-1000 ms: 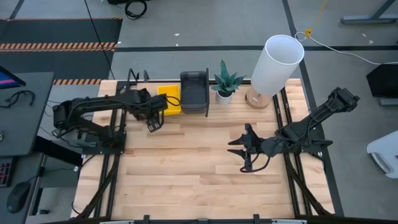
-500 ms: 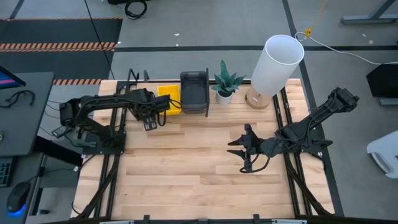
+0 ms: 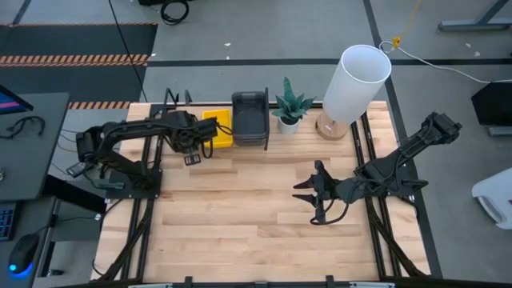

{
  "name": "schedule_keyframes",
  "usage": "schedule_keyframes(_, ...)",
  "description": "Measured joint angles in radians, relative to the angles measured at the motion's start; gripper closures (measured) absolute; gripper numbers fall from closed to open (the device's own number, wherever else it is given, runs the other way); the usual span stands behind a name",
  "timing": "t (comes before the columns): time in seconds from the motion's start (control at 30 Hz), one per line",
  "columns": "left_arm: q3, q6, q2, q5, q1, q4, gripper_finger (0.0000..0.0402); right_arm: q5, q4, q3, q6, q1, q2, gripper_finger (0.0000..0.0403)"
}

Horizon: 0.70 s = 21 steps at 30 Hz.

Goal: Stack baskets on shelf by color
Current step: Put the stacked black bins on the shelf

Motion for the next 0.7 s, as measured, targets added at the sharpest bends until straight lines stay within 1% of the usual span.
schedule_keyframes(0.27, 0.0, 0.116, 0.0, 0.0, 0.005, 0.005, 0.0331, 0.0, 0.0, 0.0, 0.0, 0.0, 0.0, 0.0276)
schedule_keyframes(0.57, 0.0, 0.22, 0.0, 0.0, 0.005, 0.006, 0.0368, 0.0, 0.0, 0.0, 0.0, 0.0, 0.0, 0.0276)
schedule_keyframes(0.7, 0.0, 0.294, 0.0, -0.001, 0.005, 0.008, 0.0379, 0.0, 0.0, 0.0, 0.0, 0.0, 0.0, 0.0276)
